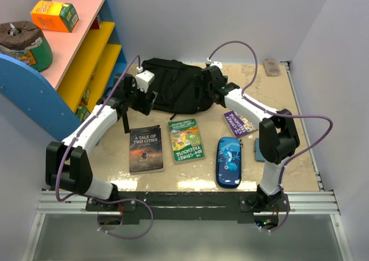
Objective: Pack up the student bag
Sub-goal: Adjust the student bag at the center of the board.
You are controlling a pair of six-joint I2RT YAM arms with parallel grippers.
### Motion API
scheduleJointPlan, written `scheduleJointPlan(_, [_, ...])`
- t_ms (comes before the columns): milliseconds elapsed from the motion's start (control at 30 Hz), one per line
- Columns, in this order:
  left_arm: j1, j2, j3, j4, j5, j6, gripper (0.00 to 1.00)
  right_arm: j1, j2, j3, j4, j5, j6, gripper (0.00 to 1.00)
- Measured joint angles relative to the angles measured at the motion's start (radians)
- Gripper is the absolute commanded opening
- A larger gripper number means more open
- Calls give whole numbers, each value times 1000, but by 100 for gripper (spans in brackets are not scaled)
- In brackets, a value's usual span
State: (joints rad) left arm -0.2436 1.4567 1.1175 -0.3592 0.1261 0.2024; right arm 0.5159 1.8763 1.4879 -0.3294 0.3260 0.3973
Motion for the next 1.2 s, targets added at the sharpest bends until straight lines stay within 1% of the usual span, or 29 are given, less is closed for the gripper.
scheduleJointPlan(100, [0, 3, 9, -3, -6, -1, 100, 0, 16, 23, -7, 0, 6, 99])
scheduleJointPlan(200, [0, 13, 30, -1, -7, -1, 100, -2, 57, 60, 7, -1, 18, 99])
scheduleJointPlan(333, [0, 45, 52, 4, -8, -3, 100, -18, 133, 66, 33, -17, 51, 99])
scheduleJointPlan(533, [5, 165, 88, 8, -27, -11, 100, -68, 209, 42, 71, -64, 94, 99])
scheduleJointPlan(633, [10, 197, 92, 5, -27, -20, 100, -82, 221, 43, 92, -80, 105, 98])
scheduleJointPlan(767, [14, 196, 92, 10, -27, -27, 100, -78, 250, 77, 109, -84, 117, 93])
scheduleJointPlan(800, [14, 196, 92, 13, -27, -27, 100, -77, 260, 86, 113, -84, 120, 89])
scheduleJointPlan(833, [14, 196, 91, 14, -27, -27, 100, -77, 268, 91, 119, -83, 125, 80])
scheduleJointPlan(900, [14, 194, 87, 14, -26, -26, 100, -77, 281, 92, 127, -82, 135, 72])
scheduleJointPlan(933, [14, 192, 82, 15, -27, -26, 100, -77, 284, 92, 129, -83, 142, 62])
scheduleJointPlan(967, [14, 190, 79, 14, -26, -26, 100, -77, 285, 92, 130, -83, 148, 57])
scheduleJointPlan(1033, [15, 189, 75, 14, -27, -26, 100, -81, 285, 91, 135, -83, 164, 43])
scheduleJointPlan(1067, [15, 187, 73, 14, -26, -26, 100, -82, 285, 84, 148, -85, 171, 25])
scheduleJointPlan(1100, [16, 184, 69, 14, -26, -26, 100, -84, 285, 75, 161, -89, 179, 16])
scheduleJointPlan(1167, [19, 178, 62, 14, -26, -26, 100, -84, 285, 51, 194, -106, 198, 0])
scheduleJointPlan(1200, [21, 174, 62, 12, -27, -26, 100, -84, 285, 43, 207, -114, 208, 0])
